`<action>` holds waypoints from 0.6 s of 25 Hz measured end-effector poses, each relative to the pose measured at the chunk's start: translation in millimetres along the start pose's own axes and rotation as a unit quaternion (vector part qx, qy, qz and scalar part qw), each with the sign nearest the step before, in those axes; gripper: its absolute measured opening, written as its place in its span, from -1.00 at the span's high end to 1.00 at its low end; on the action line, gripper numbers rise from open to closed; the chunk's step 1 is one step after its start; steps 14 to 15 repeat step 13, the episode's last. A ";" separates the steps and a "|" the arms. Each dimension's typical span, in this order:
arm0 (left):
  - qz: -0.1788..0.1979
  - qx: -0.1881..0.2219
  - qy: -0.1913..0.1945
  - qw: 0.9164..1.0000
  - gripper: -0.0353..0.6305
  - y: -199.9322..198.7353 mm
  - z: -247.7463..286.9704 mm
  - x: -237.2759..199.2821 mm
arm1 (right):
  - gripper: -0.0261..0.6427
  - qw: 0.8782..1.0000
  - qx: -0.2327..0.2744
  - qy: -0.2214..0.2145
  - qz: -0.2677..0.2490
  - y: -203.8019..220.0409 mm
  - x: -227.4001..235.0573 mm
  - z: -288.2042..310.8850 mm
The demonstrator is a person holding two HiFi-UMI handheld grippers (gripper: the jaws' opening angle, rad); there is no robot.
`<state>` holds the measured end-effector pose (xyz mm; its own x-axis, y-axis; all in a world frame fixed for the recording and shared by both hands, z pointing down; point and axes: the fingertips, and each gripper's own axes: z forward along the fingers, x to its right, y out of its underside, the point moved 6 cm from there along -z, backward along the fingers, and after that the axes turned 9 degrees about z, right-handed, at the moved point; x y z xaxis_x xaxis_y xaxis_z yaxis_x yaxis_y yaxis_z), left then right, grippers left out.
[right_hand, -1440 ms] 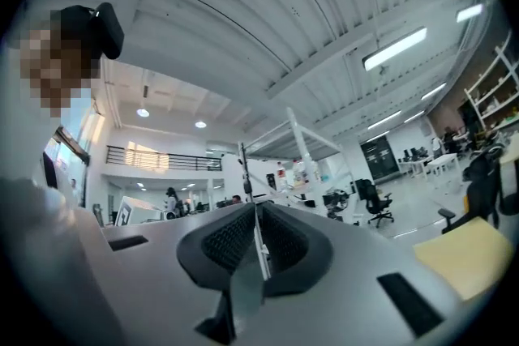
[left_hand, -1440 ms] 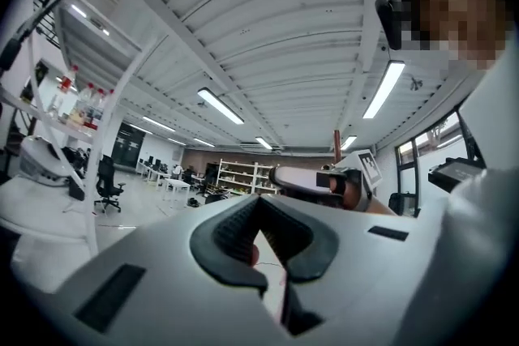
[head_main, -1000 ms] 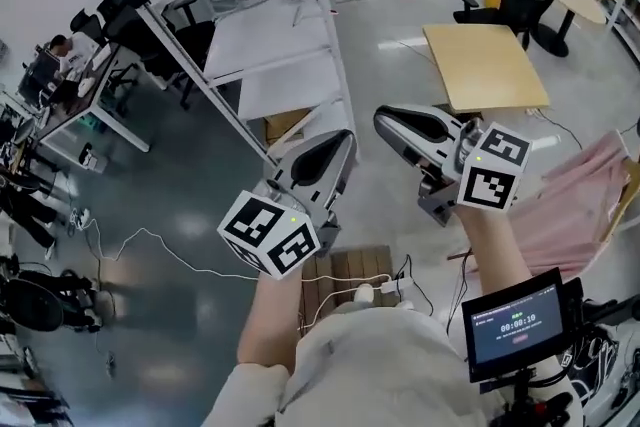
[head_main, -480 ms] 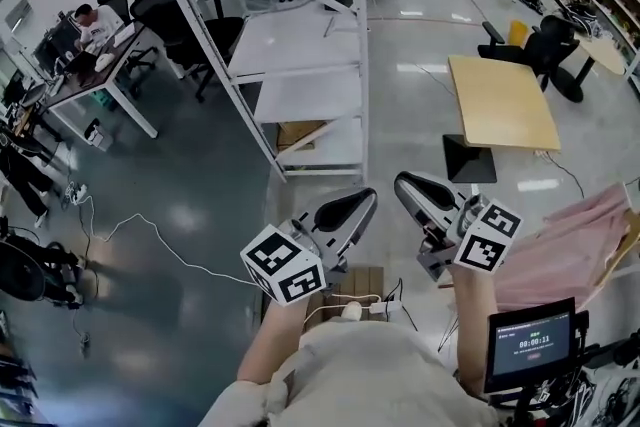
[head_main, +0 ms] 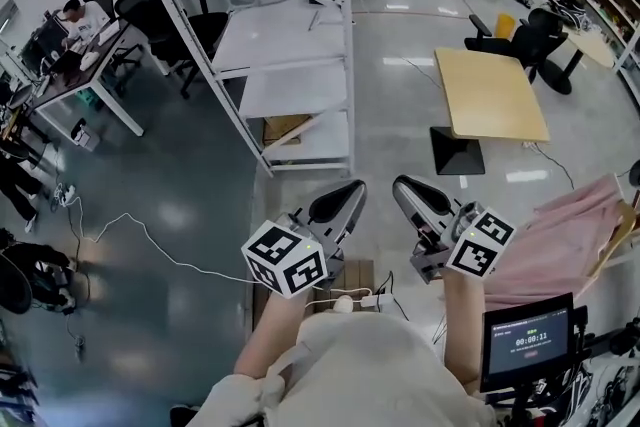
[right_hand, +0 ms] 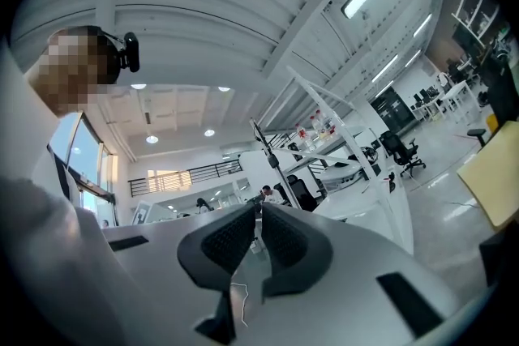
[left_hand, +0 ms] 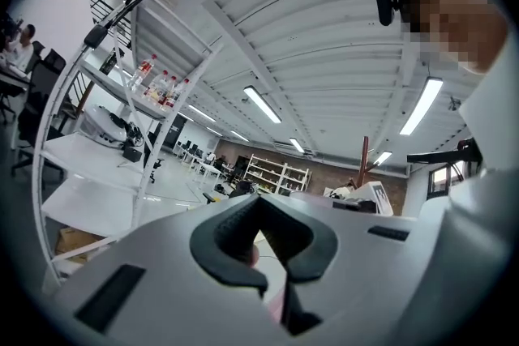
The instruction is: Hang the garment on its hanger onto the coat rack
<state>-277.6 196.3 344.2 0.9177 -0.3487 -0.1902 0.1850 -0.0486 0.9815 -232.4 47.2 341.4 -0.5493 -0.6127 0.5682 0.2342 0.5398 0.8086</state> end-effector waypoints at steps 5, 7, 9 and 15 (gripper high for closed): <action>0.014 -0.016 0.009 1.000 0.88 4.1 8.9 5.1 | 0.81 1.000 0.000 0.005 0.009 4.5 1.8 -2.5; 0.023 -0.024 0.012 0.999 0.88 8.5 12.0 8.0 | 0.81 1.000 -0.001 0.006 0.011 7.4 2.6 -2.8; 0.028 -0.027 0.020 0.999 0.88 12.3 15.4 11.4 | 0.81 1.000 -0.001 0.007 0.012 8.9 3.7 -3.2; 0.010 -0.019 0.046 0.999 0.88 17.5 22.1 16.6 | 0.81 1.000 0.004 0.012 0.014 9.2 7.2 -5.1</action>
